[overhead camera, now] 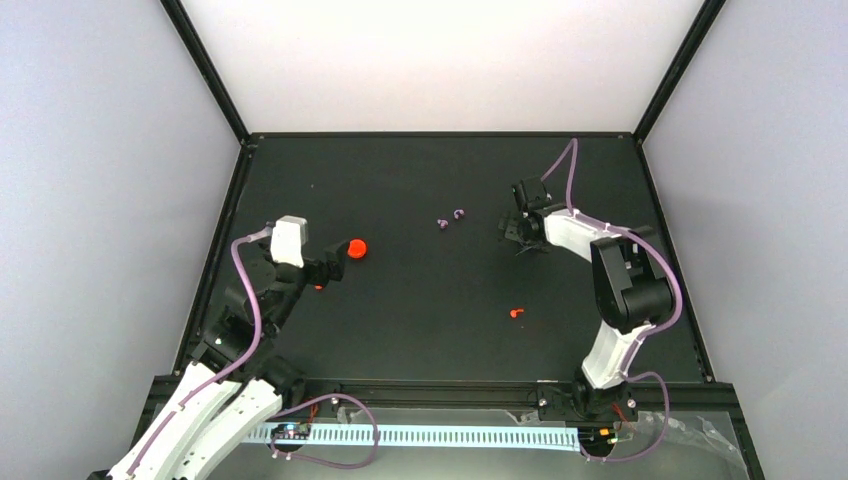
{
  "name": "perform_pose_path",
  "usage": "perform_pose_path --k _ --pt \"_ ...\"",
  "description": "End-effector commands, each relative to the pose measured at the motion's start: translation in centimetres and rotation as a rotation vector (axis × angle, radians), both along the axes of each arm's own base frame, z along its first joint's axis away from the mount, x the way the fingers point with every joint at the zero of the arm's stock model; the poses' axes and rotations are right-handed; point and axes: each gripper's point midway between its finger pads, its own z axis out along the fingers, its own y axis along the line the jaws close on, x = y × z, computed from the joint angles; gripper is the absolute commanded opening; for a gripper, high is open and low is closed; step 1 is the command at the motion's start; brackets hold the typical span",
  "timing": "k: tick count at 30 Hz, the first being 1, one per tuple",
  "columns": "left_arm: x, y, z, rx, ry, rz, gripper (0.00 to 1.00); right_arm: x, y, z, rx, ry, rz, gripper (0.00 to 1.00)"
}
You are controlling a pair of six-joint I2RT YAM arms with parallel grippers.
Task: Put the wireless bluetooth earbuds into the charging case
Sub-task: Pick up the charging case at the center of the board.
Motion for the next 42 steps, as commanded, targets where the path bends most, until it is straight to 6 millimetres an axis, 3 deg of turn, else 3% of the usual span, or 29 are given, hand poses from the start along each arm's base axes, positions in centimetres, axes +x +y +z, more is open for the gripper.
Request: perform_pose_path --k 1,6,13,21,26,32,42 --pt "-0.4 -0.2 1.0 -0.004 -0.04 -0.019 0.99 0.2 -1.1 2.7 -0.041 -0.085 -0.022 0.95" --pt "-0.4 -0.2 1.0 -0.001 -0.042 -0.018 0.99 2.0 -1.4 3.5 -0.076 -0.096 -0.013 0.97" --pt "-0.5 0.0 1.0 0.003 -0.046 -0.014 0.99 3.5 -0.5 2.2 -0.114 -0.069 0.091 0.96" --pt "-0.5 -0.1 1.1 0.001 -0.048 -0.018 0.99 2.6 1.1 1.1 -0.051 -0.034 0.159 0.94" --pt "-0.7 -0.1 1.3 -0.006 -0.055 -0.022 0.99 1.8 2.6 1.1 -0.061 -0.014 0.202 0.85" --pt "-1.0 -0.2 1.5 -0.013 -0.062 -0.032 0.99 0.9 1.9 0.7 -0.112 0.022 0.188 0.75" --pt "-1.2 -0.3 1.7 -0.019 -0.069 -0.04 0.99 -0.3 0.8 -0.3 -0.166 0.064 0.189 0.71"
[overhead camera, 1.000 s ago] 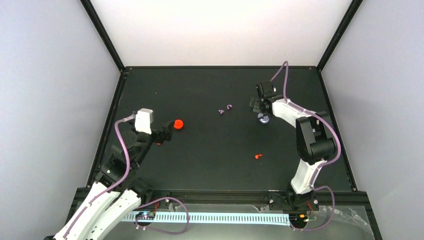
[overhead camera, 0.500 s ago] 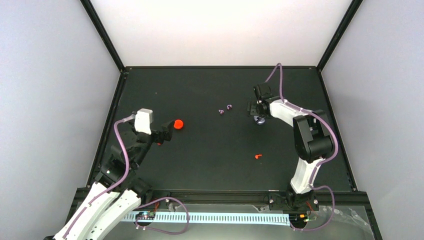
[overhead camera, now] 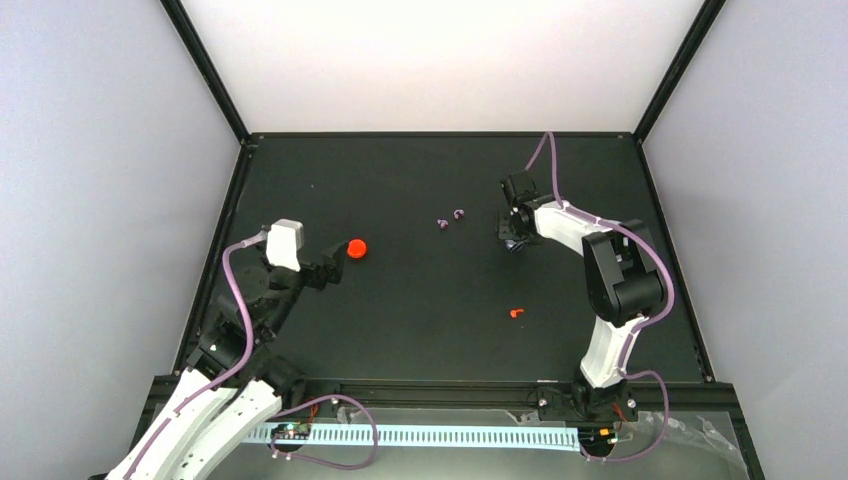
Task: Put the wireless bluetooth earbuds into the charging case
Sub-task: Pick up the charging case at the center of the board.
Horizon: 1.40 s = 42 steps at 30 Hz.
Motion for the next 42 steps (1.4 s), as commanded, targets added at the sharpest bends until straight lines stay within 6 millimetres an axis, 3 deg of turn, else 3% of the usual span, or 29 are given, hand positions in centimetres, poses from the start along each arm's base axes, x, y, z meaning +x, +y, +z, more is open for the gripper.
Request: perform_pose_path --k 1,21,33,37,42 --pt "-0.3 -0.2 0.6 0.0 -0.023 -0.017 0.99 -0.6 -1.0 -0.8 -0.055 0.031 -0.009 0.71" --pt "-0.2 -0.2 0.5 0.006 -0.023 -0.013 0.99 -0.6 -0.3 -2.1 -0.096 0.086 0.0 0.57" --pt "-0.3 0.0 0.7 0.003 -0.03 -0.006 0.99 -0.8 -0.3 -2.1 -0.095 0.089 0.007 0.4" --pt "-0.4 0.1 0.7 0.004 -0.031 -0.003 0.99 -0.9 -0.4 -1.5 -0.091 0.062 0.007 0.38" --pt "-0.3 0.2 0.6 0.004 -0.033 0.005 0.99 -0.9 -0.2 1.7 -0.052 -0.021 0.01 0.38"
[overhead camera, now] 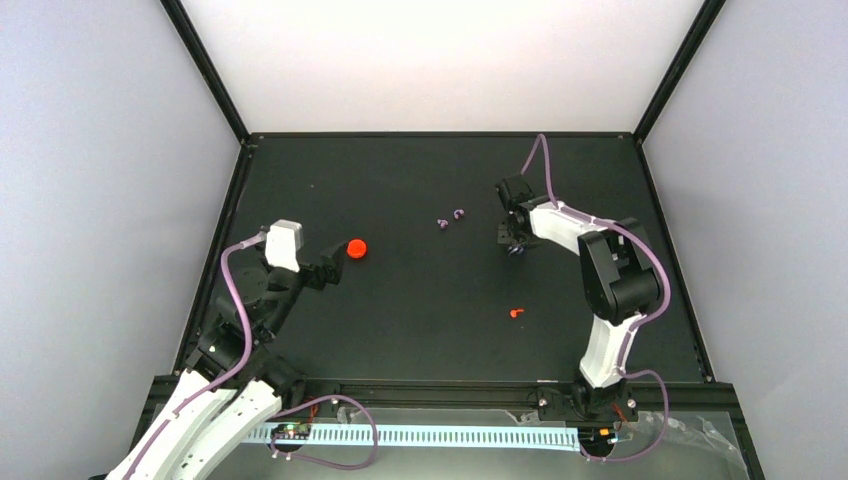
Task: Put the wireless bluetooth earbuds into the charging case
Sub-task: Pick up the charging case at the center of the board.
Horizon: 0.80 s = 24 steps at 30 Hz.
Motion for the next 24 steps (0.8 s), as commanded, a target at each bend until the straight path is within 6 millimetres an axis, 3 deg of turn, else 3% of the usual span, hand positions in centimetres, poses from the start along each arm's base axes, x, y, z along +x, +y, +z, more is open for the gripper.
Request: perform_pose_path --k 1,6,10,12,15,19,24 --pt "-0.1 0.2 0.5 0.005 -0.026 0.009 0.99 -0.3 0.0 3.6 0.027 -0.085 0.005 0.38" --pt "-0.1 0.2 0.3 -0.002 -0.015 0.009 0.99 -1.4 2.0 9.0 0.115 -0.224 0.08 0.36" --pt "-0.2 -0.7 0.2 -0.033 0.007 -0.038 0.99 -4.5 6.1 14.7 0.167 -0.387 0.288 0.36" --pt "-0.7 -2.8 0.4 -0.035 0.027 -0.157 0.99 -7.1 8.1 18.6 0.201 -0.51 0.413 0.37" --pt "-1.7 -6.4 0.3 -0.078 0.135 -0.354 0.99 -11.3 10.3 22.3 0.226 -0.651 0.584 0.37" --pt "-3.2 -10.7 0.5 -0.178 0.271 -0.589 0.99 -15.2 10.6 24.1 0.215 -0.723 0.701 0.37" --pt "-4.0 -12.9 2.4 -0.272 0.278 -0.722 0.99 -17.8 10.5 23.9 0.162 -0.748 0.808 0.37"
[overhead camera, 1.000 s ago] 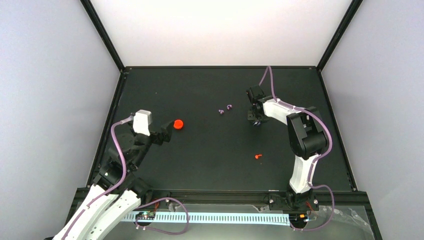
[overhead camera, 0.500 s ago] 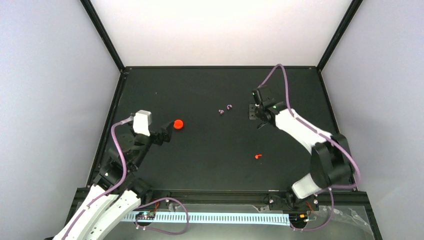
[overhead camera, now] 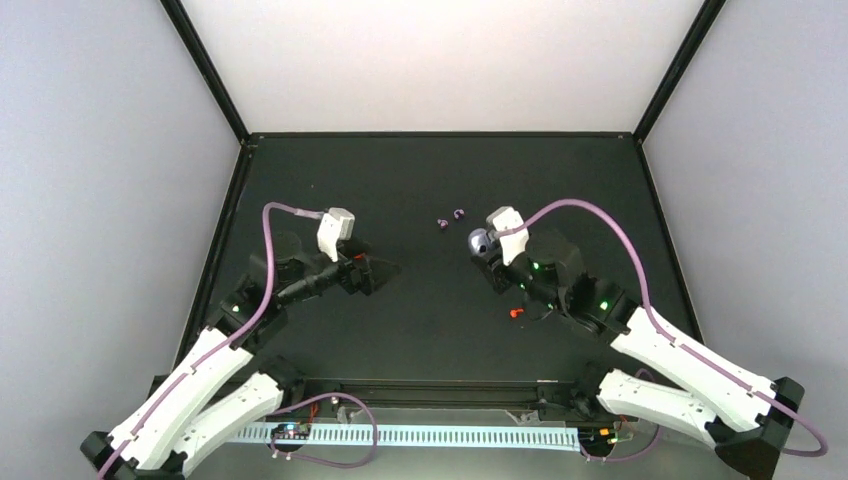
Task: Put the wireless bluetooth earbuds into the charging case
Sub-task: Pick up the charging case at the center of the board.
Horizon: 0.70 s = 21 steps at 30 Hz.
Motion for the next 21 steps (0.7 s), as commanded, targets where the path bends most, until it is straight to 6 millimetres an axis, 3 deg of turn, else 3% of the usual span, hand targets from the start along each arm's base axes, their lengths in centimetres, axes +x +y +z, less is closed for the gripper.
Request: perform_pose_path --k 1,9,21 --pt "-2.4 -2.9 3.9 -0.163 0.025 -0.201 0.99 -1.7 -0.3 -1.4 -0.126 -0.068 0.058 0.37" --pt "-2.2 -7.2 5.2 -0.146 0.081 -0.312 0.99 -4.0 1.5 -1.4 -0.213 -0.133 0.17 0.38" --pt "-1.8 -10.8 1.2 -0.053 0.203 -0.317 0.93 -5.5 4.1 -0.2 -0.193 -0.152 0.251 0.38"
